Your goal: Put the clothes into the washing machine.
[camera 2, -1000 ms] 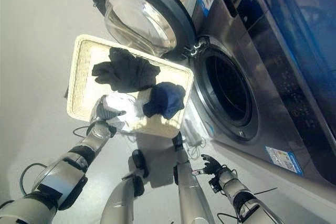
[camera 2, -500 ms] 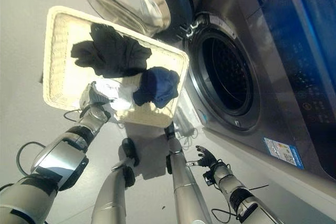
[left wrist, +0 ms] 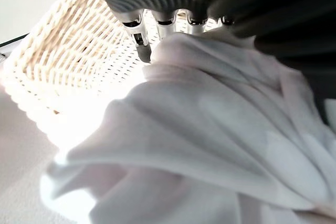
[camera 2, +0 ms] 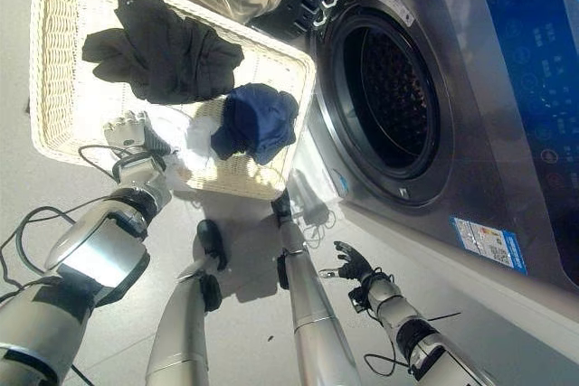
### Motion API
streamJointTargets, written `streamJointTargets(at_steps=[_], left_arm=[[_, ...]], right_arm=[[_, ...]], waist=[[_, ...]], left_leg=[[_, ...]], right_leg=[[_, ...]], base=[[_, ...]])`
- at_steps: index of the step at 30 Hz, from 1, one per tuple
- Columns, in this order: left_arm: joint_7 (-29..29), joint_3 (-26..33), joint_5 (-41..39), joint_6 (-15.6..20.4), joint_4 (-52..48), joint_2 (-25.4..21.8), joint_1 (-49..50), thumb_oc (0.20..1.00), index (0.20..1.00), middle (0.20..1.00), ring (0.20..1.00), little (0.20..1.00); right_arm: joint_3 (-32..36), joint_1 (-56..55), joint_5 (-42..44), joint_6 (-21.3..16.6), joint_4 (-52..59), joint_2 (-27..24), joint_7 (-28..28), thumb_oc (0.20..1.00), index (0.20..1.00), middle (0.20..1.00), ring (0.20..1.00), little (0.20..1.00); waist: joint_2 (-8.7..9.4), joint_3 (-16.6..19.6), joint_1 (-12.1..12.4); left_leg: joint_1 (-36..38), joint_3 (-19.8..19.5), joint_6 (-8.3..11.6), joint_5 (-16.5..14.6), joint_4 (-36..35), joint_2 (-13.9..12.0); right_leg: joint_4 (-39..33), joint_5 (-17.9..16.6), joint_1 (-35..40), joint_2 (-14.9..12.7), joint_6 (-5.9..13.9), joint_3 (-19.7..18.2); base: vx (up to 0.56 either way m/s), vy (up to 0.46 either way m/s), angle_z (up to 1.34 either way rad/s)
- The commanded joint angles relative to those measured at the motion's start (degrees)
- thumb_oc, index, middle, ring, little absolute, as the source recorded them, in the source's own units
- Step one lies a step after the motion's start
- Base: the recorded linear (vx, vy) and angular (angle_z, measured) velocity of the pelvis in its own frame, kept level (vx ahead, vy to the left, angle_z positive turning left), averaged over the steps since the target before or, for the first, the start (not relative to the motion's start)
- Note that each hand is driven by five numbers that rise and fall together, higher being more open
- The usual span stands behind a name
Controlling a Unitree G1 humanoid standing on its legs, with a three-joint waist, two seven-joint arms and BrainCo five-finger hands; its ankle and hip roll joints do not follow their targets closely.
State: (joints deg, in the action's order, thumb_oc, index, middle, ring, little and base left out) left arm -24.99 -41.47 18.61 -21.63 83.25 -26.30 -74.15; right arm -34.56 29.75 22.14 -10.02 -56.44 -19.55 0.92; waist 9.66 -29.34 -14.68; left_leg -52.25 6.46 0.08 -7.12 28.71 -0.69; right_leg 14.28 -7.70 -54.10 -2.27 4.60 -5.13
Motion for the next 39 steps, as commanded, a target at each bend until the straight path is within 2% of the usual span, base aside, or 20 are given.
streamJointTargets(at_steps=[1,2,4,5,6,7,8,11,13,16,19,21,25,30,32,37,39], left_arm=[[6.1,4.6,-13.8,7.0,3.7,0.2,6.0,0.2,0.2,0.2,0.2,0.2],[5.9,6.2,-18.3,9.8,3.6,0.4,6.3,0.2,0.2,0.2,0.2,0.2],[4.4,10.5,-32.0,20.0,2.5,0.5,7.7,0.2,0.2,0.2,0.2,0.2],[4.5,11.4,-33.7,21.4,2.0,0.5,8.0,0.2,0.2,0.2,0.2,0.2],[4.8,13.9,-40.2,26.9,0.6,0.0,9.1,0.2,0.2,0.2,0.2,0.2],[4.6,14.3,-41.2,27.9,0.5,-0.1,9.3,0.2,0.2,0.2,0.2,0.2],[4.7,16.0,-46.0,32.2,-0.7,-0.4,10.4,0.2,0.2,0.2,0.2,0.2],[1.5,19.8,-50.7,37.3,-7.0,-0.8,14.0,0.2,0.2,0.2,0.2,0.2],[-0.2,20.6,-51.2,38.9,-8.4,-0.8,15.0,0.2,0.2,0.2,0.2,0.2],[-6.3,23.2,-50.6,41.2,-14.7,-1.0,18.7,0.2,0.2,0.2,0.2,0.2],[-8.5,24.1,-50.4,41.6,-16.8,-1.3,19.8,0.2,0.2,0.2,0.2,0.2],[-11.3,25.9,-50.6,42.7,-19.2,-1.6,21.6,0.2,0.2,0.2,0.2,0.2],[-10.9,27.3,-50.4,42.7,-21.3,-1.7,23.8,0.2,0.2,0.2,0.2,0.2],[-7.1,28.5,-49.8,44.3,-28.3,-0.6,30.4,0.2,0.2,0.2,0.2,0.2],[-2.8,28.7,-50.1,45.7,-33.1,0.2,34.4,0.2,0.2,0.2,0.2,0.2],[4.4,27.5,-49.4,46.1,-41.6,1.6,42.0,0.2,0.2,0.2,0.2,0.2],[7.1,27.3,-47.9,44.8,-44.2,2.1,45.3,0.2,0.2,0.2,0.2,0.2]], right_arm=[[-1.4,-0.9,0.7,-1.6,1.7,-0.5,-0.2,1.0,1.0,1.0,1.0,1.0],[-1.4,-1.1,0.5,-1.2,2.1,-0.2,-0.6,1.0,1.0,1.0,1.0,1.0],[-1.3,-1.5,-0.5,-0.3,3.0,0.5,-1.5,1.0,1.0,1.0,1.0,1.0],[-1.3,-1.7,-0.5,-0.2,3.1,0.5,-1.7,1.0,1.0,1.0,1.0,1.0],[-1.2,-2.2,-0.7,0.1,3.5,0.5,-2.1,1.0,1.0,1.0,1.0,1.0],[-1.1,-2.3,-0.6,0.1,3.5,0.5,-2.1,1.0,1.0,1.0,1.0,1.0],[-0.7,-2.7,-0.9,0.2,3.5,0.5,-2.2,1.0,1.0,1.0,1.0,1.0],[0.0,-4.1,-1.2,0.8,4.3,0.0,-2.6,1.0,1.0,1.0,1.0,1.0],[0.2,-4.4,-1.5,0.6,4.2,0.0,-2.8,1.0,1.0,1.0,1.0,1.0],[1.4,-5.4,-2.1,0.8,4.0,-0.3,-3.1,1.0,1.0,1.0,1.0,1.0],[1.9,-5.7,-2.3,0.9,3.7,-0.6,-3.2,1.0,1.0,1.0,1.0,1.0],[2.8,-6.4,-2.0,0.3,3.0,-1.0,-3.1,1.0,1.0,1.0,1.0,1.0],[5.0,-7.7,3.1,-0.5,3.1,-1.0,-1.9,1.0,1.0,1.0,1.0,1.0],[9.8,-10.6,9.3,-3.1,7.1,-1.3,-1.6,1.0,1.0,1.0,1.0,1.0],[12.0,-11.8,10.4,-4.6,10.6,-1.6,-2.8,1.0,1.0,1.0,1.0,1.0],[15.7,-13.7,11.0,-4.6,19.4,-1.8,-5.3,1.0,1.0,1.0,1.0,1.0],[16.8,-14.2,10.2,-4.2,23.5,-1.9,-5.7,1.0,1.0,1.0,1.0,1.0]], waist=[[1.71,-0.5,-0.4],[1.66,-0.5,-0.2],[1.46,-0.5,0.6],[1.39,-0.5,0.8],[1.05,-0.5,1.5],[0.98,-0.5,1.6],[0.72,-0.5,2.2],[-0.13,-0.5,3.8],[-0.39,-0.5,4.2],[-1.56,-0.5,5.8],[-2.02,-0.5,6.5],[-3.04,-0.5,7.6],[-3.95,-0.5,8.6],[-5.31,1.1,9.7],[-5.98,1.8,10.3],[-7.39,3.5,11.1],[-8.23,4.5,11.5]], left_leg=[[2.5,0.7,1.03,-0.2,0.2,3.0],[3.0,0.5,1.09,0.1,-0.3,3.1],[4.6,0.0,1.18,0.9,-1.7,3.2],[4.9,-0.1,1.21,1.0,-1.9,3.2],[6.1,-0.5,1.39,1.5,-2.8,3.2],[6.3,-0.6,1.42,1.6,-2.9,3.2],[7.4,-1.0,1.55,1.9,-3.5,3.3],[10.3,-1.9,1.98,2.9,-5.4,3.5],[11.0,-2.1,2.07,3.2,-6.0,3.6],[14.7,-2.7,2.48,4.4,-9.2,3.5],[16.7,-2.9,2.7,4.9,-10.5,3.2],[20.6,-3.4,2.86,5.8,-13.1,2.8],[24.4,-3.7,3.14,6.7,-15.0,2.4],[28.8,-4.0,3.31,7.4,-18.2,2.0],[30.7,-4.2,3.32,7.5,-19.7,1.9],[33.4,-4.5,3.29,8.5,-22.8,1.8],[34.9,-4.6,3.2,8.6,-23.6,1.9]], right_leg=[[-0.1,0.8,3.0,3.6,-1.18,3.8],[0.0,1.0,3.4,3.7,-1.23,3.9],[0.2,1.6,4.9,4.0,-1.42,4.2],[0.3,1.8,5.2,4.0,-1.42,4.3],[0.4,2.2,6.3,4.1,-1.45,4.6],[0.4,2.3,6.5,4.1,-1.45,4.7],[0.3,2.5,7.6,4.1,-1.48,4.9],[0.1,3.2,10.6,4.2,-1.62,5.5],[0.0,3.4,11.5,4.2,-1.7,5.7],[-0.9,4.2,15.2,4.0,-1.89,6.3],[-1.3,4.8,17.1,3.8,-1.98,6.6],[-1.4,6.3,20.6,3.5,-2.3,7.2],[-1.3,7.4,24.3,2.8,-2.41,8.2],[-1.9,8.5,28.6,2.1,-2.13,9.5],[-2.7,8.7,30.5,2.0,-1.98,10.0],[-4.8,8.3,33.5,1.9,-1.76,10.7],[-5.2,8.7,35.3,1.6,-1.74,11.3]], base=[[-0.02,-0.039,0.02],[-0.02,-0.049,0.02],[-0.02,-0.061,0.06],[-0.03,-0.066,0.07],[-0.02,-0.051,0.08],[-0.03,-0.072,0.16],[-0.03,-0.06,0.27],[-0.04,-0.057,0.24],[-0.04,-0.031,0.03],[-0.05,-0.022,0.13],[-0.04,-0.004,0.18],[-0.06,0.007,0.24],[-0.02,0.003,0.18],[0.01,0.005,0.18],[0.01,0.013,0.13],[0.01,0.019,0.07],[0.04,0.055,0.16]])
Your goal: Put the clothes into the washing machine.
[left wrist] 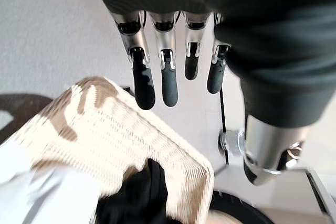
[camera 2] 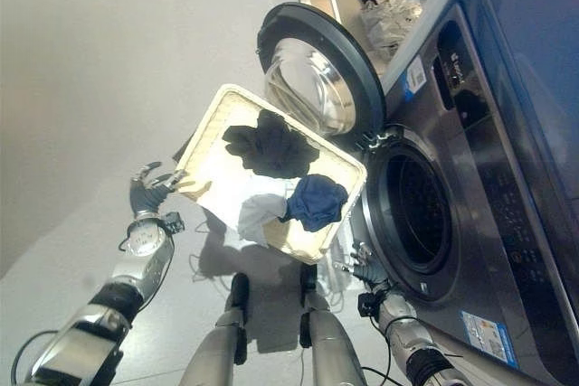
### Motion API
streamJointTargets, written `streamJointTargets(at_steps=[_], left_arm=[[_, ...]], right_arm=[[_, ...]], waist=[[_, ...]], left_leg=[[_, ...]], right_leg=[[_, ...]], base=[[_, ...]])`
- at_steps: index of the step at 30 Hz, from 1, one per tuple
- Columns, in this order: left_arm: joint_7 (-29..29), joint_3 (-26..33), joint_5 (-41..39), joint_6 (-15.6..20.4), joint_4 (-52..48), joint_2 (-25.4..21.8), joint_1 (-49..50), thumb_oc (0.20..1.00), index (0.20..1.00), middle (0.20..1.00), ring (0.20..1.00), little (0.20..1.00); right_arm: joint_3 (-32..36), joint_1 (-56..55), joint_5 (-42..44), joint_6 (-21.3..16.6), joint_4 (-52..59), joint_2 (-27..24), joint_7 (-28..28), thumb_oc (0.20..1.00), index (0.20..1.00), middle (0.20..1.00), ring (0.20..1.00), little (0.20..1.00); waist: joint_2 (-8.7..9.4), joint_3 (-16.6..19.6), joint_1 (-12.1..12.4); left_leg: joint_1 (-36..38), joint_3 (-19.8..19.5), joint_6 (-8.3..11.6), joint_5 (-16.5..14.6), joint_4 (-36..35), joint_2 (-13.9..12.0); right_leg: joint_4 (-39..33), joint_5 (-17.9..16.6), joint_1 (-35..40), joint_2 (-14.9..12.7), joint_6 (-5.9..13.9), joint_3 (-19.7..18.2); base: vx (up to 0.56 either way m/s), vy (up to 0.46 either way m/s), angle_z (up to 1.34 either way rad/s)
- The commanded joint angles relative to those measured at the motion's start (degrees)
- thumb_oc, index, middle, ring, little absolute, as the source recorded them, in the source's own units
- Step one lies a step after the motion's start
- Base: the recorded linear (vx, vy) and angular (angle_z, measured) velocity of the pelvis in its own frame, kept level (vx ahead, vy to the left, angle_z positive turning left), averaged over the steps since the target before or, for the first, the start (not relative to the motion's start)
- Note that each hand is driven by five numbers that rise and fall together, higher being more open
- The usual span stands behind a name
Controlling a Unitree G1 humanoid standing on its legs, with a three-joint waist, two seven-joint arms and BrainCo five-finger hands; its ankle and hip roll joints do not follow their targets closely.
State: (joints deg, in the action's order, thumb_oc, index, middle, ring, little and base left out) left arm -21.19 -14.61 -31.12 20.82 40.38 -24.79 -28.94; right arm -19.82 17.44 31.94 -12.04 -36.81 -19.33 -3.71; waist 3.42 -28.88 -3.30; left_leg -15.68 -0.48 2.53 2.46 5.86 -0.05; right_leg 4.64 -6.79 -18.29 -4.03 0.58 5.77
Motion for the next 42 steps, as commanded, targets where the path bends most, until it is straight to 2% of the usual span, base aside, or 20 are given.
streamJointTargets(at_steps=[1,2,3,4,5,6,8,9,12,16,23,28,29,34,36,37,38,42], left_arm=[[3.1,0.3,2.7,1.8,-1.3,0.7,0.5,0.2,0.2,0.2,0.2,0.2],[1.7,-0.7,6.9,-0.5,-0.5,0.5,1.3,0.206,0.206,0.206,0.206,0.206],[1.7,-0.7,6.9,-0.5,-0.4,0.5,1.3,0.206,0.206,0.206,0.206,0.206],[-0.2,-2.0,12.4,-2.8,0.8,-0.1,1.4,0.526,0.526,0.526,0.526,0.526],[-0.2,-2.0,12.4,-2.8,0.8,-0.1,1.4,0.526,0.526,0.526,0.526,0.526],[-0.9,-3.1,15.3,-5.0,1.7,-0.7,1.4,1.0,1.0,1.0,1.0,1.0],[-1.0,-3.2,16.0,-5.5,1.7,-0.9,1.4,1.0,1.0,1.0,1.0,1.0],[-1.7,-4.5,18.7,-7.7,2.6,-1.6,0.8,1.0,1.0,1.0,1.0,1.0],[-2.0,-6.1,21.2,-9.4,3.7,-2.3,-0.3,1.0,1.0,1.0,1.0,1.0],[-2.3,-8.8,24.1,-10.8,6.2,-3.5,-3.4,1.0,1.0,1.0,1.0,1.0],[-3.3,-15.0,30.6,-16.9,15.5,-6.3,-15.4,1.0,1.0,1.0,1.0,1.0],[-3.3,-16.1,31.6,-17.5,17.1,-6.7,-17.2,1.0,1.0,1.0,1.0,1.0],[-3.1,-19.1,33.5,-19.5,21.5,-6.9,-22.3,1.0,1.0,1.0,1.0,1.0],[-2.6,-19.9,34.0,-20.0,23.3,-6.7,-24.2,1.0,1.0,1.0,1.0,1.0],[-1.8,-22.0,35.3,-22.1,26.9,-6.3,-28.5,1.0,1.0,1.0,1.0,1.0],[-1.8,-22.0,35.3,-22.1,26.9,-6.3,-28.5,1.0,1.0,1.0,1.0,1.0],[-1.0,-23.4,36.5,-23.0,30.4,-5.8,-31.3,1.0,1.0,1.0,1.0,1.0],[-0.2,-24.5,38.1,-24.8,32.7,-5.1,-33.0,1.0,1.0,1.0,1.0,1.0]], right_arm=[[2.2,-2.0,0.2,-2.3,4.3,-2.2,-1.2,1.0,1.0,1.0,1.0,1.0],[2.2,-2.1,-0.4,-1.9,5.3,-2.4,-1.2,1.0,1.0,1.0,1.0,1.0],[2.2,-2.1,-0.4,-1.9,5.3,-2.4,-1.2,1.0,1.0,1.0,1.0,1.0],[2.1,-1.9,-1.1,0.1,6.4,-2.7,-0.9,1.0,1.0,1.0,1.0,1.0],[2.1,-1.9,-1.1,0.1,6.4,-2.7,-0.9,1.0,1.0,1.0,1.0,1.0],[1.6,-2.0,-2.6,1.9,6.7,-3.3,-0.6,1.0,1.0,1.0,1.0,1.0],[1.5,-2.0,-3.2,2.4,6.8,-3.4,-0.7,1.0,1.0,1.0,1.0,1.0],[0.3,-2.0,-4.9,4.3,6.7,-4.3,-1.2,1.0,1.0,1.0,1.0,1.0],[-1.0,-2.3,-6.1,5.8,5.5,-4.9,-1.3,1.0,1.0,1.0,1.0,1.0],[-2.1,-1.9,-7.0,5.7,1.4,-5.8,-0.5,1.0,1.0,1.0,1.0,1.0],[-4.7,1.6,-6.7,4.9,-7.1,-6.5,0.1,1.0,1.0,1.0,1.0,1.0],[-5.1,1.8,-6.5,4.9,-7.8,-6.6,0.1,1.0,1.0,1.0,1.0,1.0],[-6.1,2.5,-6.0,4.8,-8.9,-6.7,-0.2,1.0,1.0,1.0,1.0,1.0],[-6.5,2.5,-5.3,4.4,-9.2,-6.8,-0.2,1.0,1.0,1.0,1.0,1.0],[-7.1,2.5,-4.5,4.0,-8.2,-6.7,-0.6,1.0,1.0,1.0,1.0,1.0],[-7.1,2.5,-4.5,4.0,-8.2,-6.7,-0.6,1.0,1.0,1.0,1.0,1.0],[-7.6,2.8,-3.9,3.3,-7.8,-6.4,-0.7,1.0,1.0,1.0,1.0,1.0],[-8.1,3.2,-3.1,2.8,-7.0,-6.1,-0.9,1.0,1.0,1.0,1.0,1.0]], waist=[[-2.12,4.2,0.2],[-2.4,4.6,0.1],[-2.4,4.6,0.1],[-2.54,4.9,-0.1],[-2.54,4.9,-0.1],[-2.66,4.9,-0.3],[-2.69,4.9,-0.3],[-2.68,4.4,-0.5],[-2.63,3.6,-1.0],[-2.38,2.2,-1.9],[-0.83,-0.9,-4.2],[-0.53,-0.9,-4.8],[0.56,-0.9,-6.6],[1.0,-0.9,-7.3],[2.13,-0.9,-9.4],[2.13,-0.9,-9.4],[2.97,-0.9,-10.9],[3.77,-0.9,-12.0]], left_leg=[[-1.4,2.3,0.72,-1.0,-0.8,1.3],[-0.9,2.2,0.73,-1.1,-0.6,1.3],[-0.9,2.2,0.73,-1.1,-0.6,1.3],[-0.8,2.2,0.71,-1.1,0.1,1.4],[-0.8,2.2,0.71,-1.1,0.1,1.4],[-0.8,2.2,0.61,-1.3,0.8,1.6],[-0.8,2.3,0.58,-1.3,1.0,1.6],[-0.9,2.4,0.4,-1.8,2.0,1.8],[-1.8,2.7,0.08,-1.9,3.0,2.0],[-2.7,3.5,-0.37,-2.2,3.8,2.2],[-6.7,6.2,-1.09,-3.8,7.8,2.6],[-7.9,6.7,-1.22,-4.3,8.8,2.6],[-11.5,8.0,-1.49,-5.8,12.1,2.7],[-13.2,8.7,-1.59,-6.6,13.8,2.6],[-17.5,10.2,-1.86,-8.2,17.1,2.6],[-17.5,10.2,-1.86,-8.2,17.1,2.6],[-20.7,11.2,-1.98,-9.4,19.7,2.4],[-23.5,11.8,-2.11,-10.3,21.7,2.4]], right_leg=[[4.4,7.8,-0.3,3.4,2.26,0.4],[4.6,8.1,0.5,3.4,2.21,0.5],[4.6,8.1,0.5,3.4,2.21,0.5],[5.1,8.4,0.9,3.3,2.03,0.5],[5.1,8.4,0.9,3.3,2.03,0.5],[5.6,8.6,1.0,3.2,1.93,0.4],[5.7,8.7,1.0,3.1,1.94,0.4],[6.4,9.0,0.9,2.9,1.92,0.2],[6.9,8.7,0.0,2.9,1.94,-0.3],[6.9,8.2,-1.2,3.0,2.09,-1.1],[7.6,6.6,-5.7,3.2,2.65,-3.7],[7.8,6.3,-7.0,3.2,2.7,-4.2],[8.4,5.3,-10.9,3.4,2.78,-5.7],[8.9,5.0,-12.7,3.4,2.83,-6.1],[9.5,3.9,-17.1,3.3,3.17,-7.2],[9.5,3.9,-17.1,3.3,3.17,-7.2],[9.7,2.9,-20.2,3.2,3.49,-7.9],[10.0,2.1,-22.8,3.3,3.67,-8.4]], base=[[0.07,0.045,0.07],[0.06,0.029,0.05],[0.09,0.05,0.06],[0.05,0.03,0.05],[0.08,0.062,0.1],[0.04,0.04,0.09],[0.03,0.042,0.05],[0.03,0.051,-0.01],[0.02,0.056,-0.02],[-0.01,0.059,-0.13],[-0.01,0.048,-0.17],[0.01,0.032,-0.2],[0.04,0.078,-0.09],[0.01,0.035,-0.22],[-0.01,0.04,-0.13],[-0.04,0.017,-0.27],[-0.03,0.005,-0.25],[-0.02,-0.002,-0.14]])
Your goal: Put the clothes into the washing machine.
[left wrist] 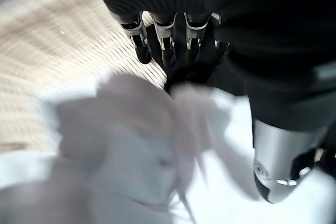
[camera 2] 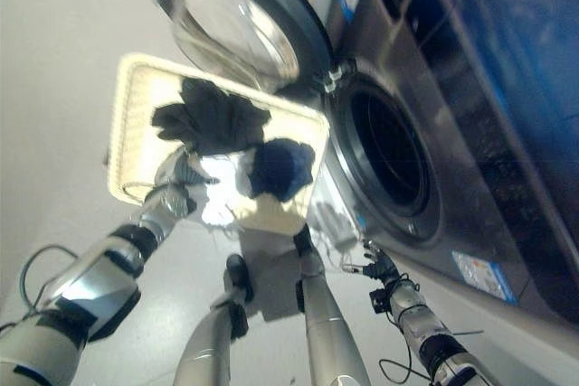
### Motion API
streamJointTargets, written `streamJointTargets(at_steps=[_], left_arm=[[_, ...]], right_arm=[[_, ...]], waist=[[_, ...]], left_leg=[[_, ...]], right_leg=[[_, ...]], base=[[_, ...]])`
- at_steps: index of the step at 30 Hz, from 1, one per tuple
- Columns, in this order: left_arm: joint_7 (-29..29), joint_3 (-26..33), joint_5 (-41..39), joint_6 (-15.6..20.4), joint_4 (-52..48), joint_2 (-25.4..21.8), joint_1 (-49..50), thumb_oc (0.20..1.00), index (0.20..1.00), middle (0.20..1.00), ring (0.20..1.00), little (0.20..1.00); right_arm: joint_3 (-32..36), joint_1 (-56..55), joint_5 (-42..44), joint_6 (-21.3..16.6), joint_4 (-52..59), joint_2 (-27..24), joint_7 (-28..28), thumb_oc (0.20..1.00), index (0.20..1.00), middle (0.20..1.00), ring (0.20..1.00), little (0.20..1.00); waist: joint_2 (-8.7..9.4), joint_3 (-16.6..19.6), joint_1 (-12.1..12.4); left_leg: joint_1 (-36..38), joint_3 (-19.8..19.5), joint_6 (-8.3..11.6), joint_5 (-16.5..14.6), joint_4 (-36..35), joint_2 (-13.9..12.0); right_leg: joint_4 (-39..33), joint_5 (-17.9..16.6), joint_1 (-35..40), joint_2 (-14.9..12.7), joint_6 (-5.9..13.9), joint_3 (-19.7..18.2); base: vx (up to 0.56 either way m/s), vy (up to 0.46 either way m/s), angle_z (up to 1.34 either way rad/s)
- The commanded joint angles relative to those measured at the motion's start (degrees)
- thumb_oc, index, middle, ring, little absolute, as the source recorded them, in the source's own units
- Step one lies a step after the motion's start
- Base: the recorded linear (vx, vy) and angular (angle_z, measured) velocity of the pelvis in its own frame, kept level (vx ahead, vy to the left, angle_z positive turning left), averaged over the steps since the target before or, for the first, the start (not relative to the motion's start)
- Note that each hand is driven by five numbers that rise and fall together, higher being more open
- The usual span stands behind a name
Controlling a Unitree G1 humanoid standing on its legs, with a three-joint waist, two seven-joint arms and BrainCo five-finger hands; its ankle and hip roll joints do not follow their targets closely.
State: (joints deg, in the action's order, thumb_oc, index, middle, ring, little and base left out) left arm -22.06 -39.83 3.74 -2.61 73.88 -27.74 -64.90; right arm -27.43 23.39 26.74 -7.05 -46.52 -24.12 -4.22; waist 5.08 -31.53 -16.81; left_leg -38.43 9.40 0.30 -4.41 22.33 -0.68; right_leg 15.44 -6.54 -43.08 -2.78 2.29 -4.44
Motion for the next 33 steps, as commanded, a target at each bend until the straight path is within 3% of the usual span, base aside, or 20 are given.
streamJointTargets(at_steps=[1,4,5,13,15,16,19,21,22,23,24,25,28,31,33], left_arm=[[0.7,0.8,3.2,-1.4,-0.8,-2.2,3.0,1.0,1.0,1.0,1.0,1.0],[4.6,-1.9,5.2,-5.5,3.1,-1.2,0.5,1.0,1.0,1.0,1.0,1.0],[5.2,-2.0,5.2,-6.1,3.4,-1.0,1.1,1.0,1.0,1.0,1.0,1.0],[21.8,-0.9,7.5,-20.6,8.6,2.3,1.3,1.0,1.0,1.0,1.0,1.0],[21.9,-0.8,7.6,-20.6,8.8,2.4,1.2,1.0,1.0,1.0,1.0,1.0],[23.6,-0.1,8.0,-22.9,10.3,2.8,0.6,1.0,1.0,1.0,1.0,1.0],[24.6,0.2,9.2,-24.1,11.5,2.9,-0.3,1.0,1.0,1.0,1.0,1.0],[24.7,0.0,9.2,-24.2,12.1,2.8,-0.8,0.903,0.903,0.903,0.903,0.903],[24.7,0.2,9.2,-24.2,12.2,2.8,-1.0,0.636,0.636,0.636,0.636,0.636],[23.7,0.3,9.1,-23.9,12.4,2.8,-1.2,0.545,0.545,0.545,0.545,0.545],[22.9,0.4,8.6,-23.8,12.5,2.8,-1.3,0.558,0.558,0.558,0.558,0.558],[21.1,0.6,7.9,-23.5,12.6,2.7,-1.4,1.0,1.0,1.0,1.0,1.0],[16.7,1.1,4.6,-21.3,12.5,2.2,-1.4,1.0,1.0,1.0,1.0,1.0],[8.5,2.6,-1.3,-15.3,12.1,0.9,-2.1,1.0,1.0,1.0,1.0,1.0],[8.5,2.6,-1.3,-15.3,12.1,0.9,-2.1,1.0,1.0,1.0,1.0,1.0]], right_arm=[[-0.5,-2.8,2.1,-2.2,2.7,-1.3,-0.4,1.0,1.0,1.0,1.0,1.0],[-1.5,-2.1,2.2,-2.7,4.2,-1.1,-1.2,1.0,1.0,1.0,1.0,1.0],[-1.7,-2.7,2.2,-2.7,4.3,-1.1,-1.3,1.0,1.0,1.0,1.0,1.0],[-2.3,-1.5,1.7,-2.0,6.3,-0.5,-2.0,1.0,1.0,1.0,1.0,1.0],[-2.3,-1.5,1.7,-2.0,6.4,-0.5,-2.0,1.0,1.0,1.0,1.0,1.0],[-2.6,-1.0,1.7,-1.9,6.7,-0.4,-1.8,1.0,1.0,1.0,1.0,1.0],[-2.9,-0.6,1.9,-1.6,7.2,-0.3,-1.7,1.0,1.0,1.0,1.0,1.0],[-3.4,-0.2,2.1,-1.6,7.0,-0.2,-1.4,1.0,1.0,1.0,1.0,1.0],[-3.6,-0.2,2.2,-1.5,7.1,-0.1,-1.4,1.0,1.0,1.0,1.0,1.0],[-3.9,-0.1,2.2,-1.5,7.1,0.1,-1.4,1.0,1.0,1.0,1.0,1.0],[-4.0,-0.1,2.2,-1.5,7.0,0.1,-1.4,1.0,1.0,1.0,1.0,1.0],[-4.2,-0.1,2.4,-1.7,6.7,0.3,-1.3,1.0,1.0,1.0,1.0,1.0],[-4.5,-0.2,2.6,-1.8,6.6,0.3,-1.2,1.0,1.0,1.0,1.0,1.0],[-4.7,0.1,2.5,-2.3,6.7,0.3,-1.4,1.0,1.0,1.0,1.0,1.0],[-4.7,0.1,2.5,-2.3,6.7,0.3,-1.4,1.0,1.0,1.0,1.0,1.0]], waist=[[2.12,1.7,1.5],[3.16,1.7,-0.3],[2.67,1.7,0.1],[3.75,1.7,-1.7],[3.78,1.7,-1.7],[4.1,1.7,-2.0],[4.51,1.7,-2.2],[4.87,1.7,-2.2],[4.97,1.7,-2.1],[5.22,1.7,-2.0],[5.31,1.7,-2.0],[5.47,1.7,-1.8],[5.63,1.7,-1.5],[6.0,1.7,-1.4],[6.0,1.7,-1.4]], left_leg=[[-0.7,1.9,0.12,-3.5,5.2,3.1],[-4.3,2.4,-0.07,-4.6,7.3,3.0],[-3.3,1.6,0.2,-6.7,7.9,2.5],[-6.5,2.3,0.11,-7.4,8.2,2.1],[-6.6,2.4,0.13,-7.4,8.2,2.1],[-7.5,2.3,0.25,-7.3,8.3,1.9],[-8.8,2.1,0.28,-7.4,8.7,1.8],[-9.6,1.8,0.25,-7.3,8.9,1.7],[-9.7,1.7,0.2,-7.3,8.8,1.7],[-10.2,1.5,0.18,-7.1,8.8,1.7],[-10.3,1.4,0.18,-7.1,8.7,1.7],[-10.5,1.2,0.2,-6.9,8.6,1.8],[-10.4,0.7,0.27,-6.5,8.1,1.8],[-11.9,0.9,0.16,-3.6,6.6,2.6],[-11.9,0.9,0.16,-3.6,6.6,2.6]], right_leg=[[-0.8,1.8,2.0,2.1,1.96,1.8],[-0.9,0.4,-2.1,2.3,2.22,0.6],[-0.5,2.0,-1.0,3.0,2.4,0.9],[-1.1,1.1,-4.9,3.4,2.35,0.6],[-1.1,1.1,-5.0,3.4,2.35,0.6],[-1.0,1.0,-5.9,3.5,2.23,0.7],[-0.7,1.0,-7.1,3.7,2.08,0.9],[-0.6,0.9,-7.8,3.9,1.95,1.1],[-0.6,0.9,-7.9,4.0,1.88,1.2],[-0.6,0.9,-8.3,4.3,1.8,1.4],[-0.6,0.9,-8.4,4.3,1.78,1.5],[-0.6,0.9,-8.5,4.4,1.74,1.6],[-0.5,1.0,-8.4,4.7,1.66,1.8],[-1.0,-0.6,-9.9,4.2,1.37,1.6],[-1.0,-0.6,-9.9,4.2,1.37,1.6]], base=[[0.0,-0.001,-0.11],[0.01,0.003,-0.07],[0.07,0.019,0.01],[0.01,0.001,-0.05],[0.01,-0.001,-0.09],[0.02,-0.006,-0.07],[0.01,-0.008,-0.04],[0.02,-0.022,-0.04],[0.02,-0.033,-0.03],[0.0,0.0,0.0],[0.02,-0.04,-0.02],[0.01,-0.03,-0.03],[0.01,-0.019,-0.04],[-0.06,-0.062,0.04],[0.0,0.0,0.0]])
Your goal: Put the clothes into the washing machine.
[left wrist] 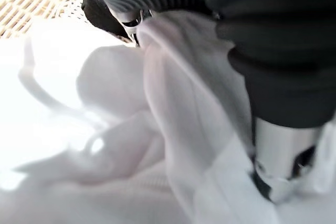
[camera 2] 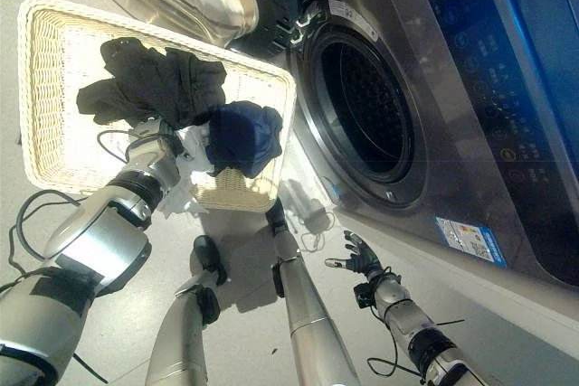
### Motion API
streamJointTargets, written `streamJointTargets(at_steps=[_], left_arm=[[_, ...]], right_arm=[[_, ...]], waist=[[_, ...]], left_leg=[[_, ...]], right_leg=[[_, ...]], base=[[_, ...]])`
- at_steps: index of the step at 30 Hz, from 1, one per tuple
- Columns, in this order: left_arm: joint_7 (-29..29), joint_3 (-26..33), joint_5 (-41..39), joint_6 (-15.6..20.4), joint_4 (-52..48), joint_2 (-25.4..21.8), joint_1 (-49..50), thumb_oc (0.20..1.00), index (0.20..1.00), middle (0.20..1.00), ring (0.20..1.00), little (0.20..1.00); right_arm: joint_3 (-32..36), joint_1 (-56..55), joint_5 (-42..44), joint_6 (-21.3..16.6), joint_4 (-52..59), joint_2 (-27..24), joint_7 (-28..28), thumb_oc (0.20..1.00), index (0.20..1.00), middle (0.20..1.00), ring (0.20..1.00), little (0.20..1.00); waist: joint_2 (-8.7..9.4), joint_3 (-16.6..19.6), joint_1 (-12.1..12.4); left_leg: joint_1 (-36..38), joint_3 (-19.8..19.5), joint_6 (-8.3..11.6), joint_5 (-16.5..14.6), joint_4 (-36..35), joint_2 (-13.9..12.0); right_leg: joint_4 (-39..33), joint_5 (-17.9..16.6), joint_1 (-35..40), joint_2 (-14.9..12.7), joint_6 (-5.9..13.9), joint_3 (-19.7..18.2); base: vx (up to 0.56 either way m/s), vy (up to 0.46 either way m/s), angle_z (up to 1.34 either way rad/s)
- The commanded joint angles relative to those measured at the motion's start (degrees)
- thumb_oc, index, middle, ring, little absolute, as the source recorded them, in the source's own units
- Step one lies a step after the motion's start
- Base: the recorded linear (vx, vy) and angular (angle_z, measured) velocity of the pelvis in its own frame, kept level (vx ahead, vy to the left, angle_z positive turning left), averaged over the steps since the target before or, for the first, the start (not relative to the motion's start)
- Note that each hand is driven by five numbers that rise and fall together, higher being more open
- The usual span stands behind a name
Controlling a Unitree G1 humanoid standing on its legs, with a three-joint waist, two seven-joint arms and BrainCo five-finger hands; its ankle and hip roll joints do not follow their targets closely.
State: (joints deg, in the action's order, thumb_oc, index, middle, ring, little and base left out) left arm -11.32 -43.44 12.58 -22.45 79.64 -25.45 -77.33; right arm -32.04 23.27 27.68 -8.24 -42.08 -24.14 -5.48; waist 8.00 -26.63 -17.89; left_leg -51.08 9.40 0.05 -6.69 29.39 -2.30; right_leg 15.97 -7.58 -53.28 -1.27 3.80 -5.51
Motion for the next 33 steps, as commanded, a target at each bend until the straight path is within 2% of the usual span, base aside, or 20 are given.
streamJointTargets(at_steps=[1,2,6,7,10,11,12,17,22,29,33], left_arm=[[-2.2,6.2,-10.2,4.5,6.4,-1.4,10.4,1.0,1.0,1.0,1.0,1.0],[-3.3,6.6,-11.3,5.7,6.3,-1.5,11.3,1.0,1.0,1.0,1.0,1.0],[-3.3,6.6,-11.3,5.7,6.3,-1.5,11.3,1.0,1.0,1.0,1.0,1.0],[-12.1,10.7,-19.8,15.0,5.1,-3.6,11.7,1.0,1.0,1.0,1.0,1.0],[-12.1,10.7,-19.8,15.0,5.1,-3.6,11.7,1.0,1.0,1.0,1.0,1.0],[-23.0,16.1,-26.7,26.9,2.0,-5.5,14.1,1.0,1.0,1.0,1.0,1.0],[-31.7,21.6,-29.2,32.5,-5.9,-6.2,17.2,1.0,1.0,1.0,1.0,1.0],[-37.4,24.8,-29.6,34.4,-11.5,-5.1,20.3,1.0,1.0,1.0,1.0,1.0],[-39.5,24.6,-26.8,33.6,-15.0,-4.4,21.8,1.0,1.0,1.0,1.0,1.0],[-37.8,22.9,-23.6,32.3,-16.7,-3.6,22.7,1.0,1.0,1.0,1.0,1.0],[-33.5,20.3,-20.0,32.0,-16.6,-3.9,21.5,1.0,1.0,1.0,1.0,1.0]], right_arm=[[0.0,0.2,1.6,-1.1,2.2,0.4,-0.2,1.0,1.0,1.0,1.0,1.0],[-0.4,-0.5,1.7,-1.2,2.1,0.5,-0.3,1.0,1.0,1.0,1.0,1.0],[-0.4,-0.5,1.7,-1.2,2.1,0.5,-0.3,1.0,1.0,1.0,1.0,1.0],[-0.1,-0.8,2.0,-2.2,1.8,0.8,-0.8,1.0,1.0,1.0,1.0,1.0],[-0.1,-0.8,2.0,-2.2,1.8,0.8,-0.8,1.0,1.0,1.0,1.0,1.0],[-0.2,-2.2,2.3,-3.4,1.2,1.3,-1.7,1.0,1.0,1.0,1.0,1.0],[0.3,-3.2,2.4,-4.4,0.1,2.0,-3.0,1.0,1.0,1.0,1.0,1.0],[0.7,-2.8,2.4,-4.3,-0.6,2.7,-3.9,1.0,1.0,1.0,1.0,1.0],[1.3,-2.8,2.3,-4.1,-0.9,2.4,-3.7,1.0,1.0,1.0,1.0,1.0],[1.6,-2.4,1.8,-3.8,-1.7,2.2,-3.7,1.0,1.0,1.0,1.0,1.0],[1.9,-1.9,1.7,-3.8,-2.6,2.1,-3.2,1.0,1.0,1.0,1.0,1.0]], waist=[[3.09,-3.2,-0.3],[2.56,-3.2,0.4],[2.56,-3.2,0.4],[2.4,-3.2,1.4],[2.4,-3.2,1.4],[1.5,-3.2,3.4],[0.21,-3.2,5.9],[-0.63,-3.2,7.9],[-1.34,-3.2,8.8],[-1.75,-3.2,9.5],[-1.71,-3.2,9.5]], left_leg=[[0.8,0.9,0.41,-1.3,-0.5,4.2],[2.2,0.0,0.74,-3.1,-0.3,3.7],[2.2,0.0,0.74,-3.1,-0.3,3.7],[1.1,-0.6,0.77,0.3,-2.5,4.7],[1.1,-0.6,0.77,0.3,-2.5,4.7],[1.8,-2.3,1.1,1.9,-4.9,5.1],[2.7,-4.2,1.84,3.8,-7.9,5.5],[3.8,-5.5,2.63,5.9,-11.1,5.1],[4.8,-6.1,3.04,7.5,-13.6,4.8],[5.5,-6.4,3.45,9.0,-15.5,4.4],[5.9,-6.3,3.58,9.6,-16.6,4.2]], right_leg=[[-1.6,0.4,0.3,2.7,-0.14,2.7],[-1.3,2.0,1.8,3.4,0.02,3.1],[-1.3,2.0,1.8,3.4,0.02,3.1],[-2.2,0.2,0.7,2.6,-0.08,3.5],[-2.2,0.2,0.7,2.6,-0.08,3.5],[-2.9,0.4,1.5,2.7,-0.15,4.4],[-4.1,0.5,2.5,2.3,-0.17,5.8],[-4.8,0.8,3.7,2.0,-0.4,7.2],[-5.0,1.3,4.6,1.9,-0.52,8.0],[-5.6,1.3,5.5,1.6,-0.49,8.8],[-5.8,1.3,5.8,1.6,-0.36,8.9]], base=[[0.06,0.015,0.06],[0.06,0.015,0.06],[0.0,-0.025,0.0],[-0.08,-0.113,-0.08],[-0.03,-0.077,0.06],[-0.08,-0.24,0.3],[-0.08,-0.24,0.3],[-0.05,-0.077,0.65],[-0.02,-0.013,0.13],[-0.02,0.006,0.07],[0.0,0.0,0.0]])
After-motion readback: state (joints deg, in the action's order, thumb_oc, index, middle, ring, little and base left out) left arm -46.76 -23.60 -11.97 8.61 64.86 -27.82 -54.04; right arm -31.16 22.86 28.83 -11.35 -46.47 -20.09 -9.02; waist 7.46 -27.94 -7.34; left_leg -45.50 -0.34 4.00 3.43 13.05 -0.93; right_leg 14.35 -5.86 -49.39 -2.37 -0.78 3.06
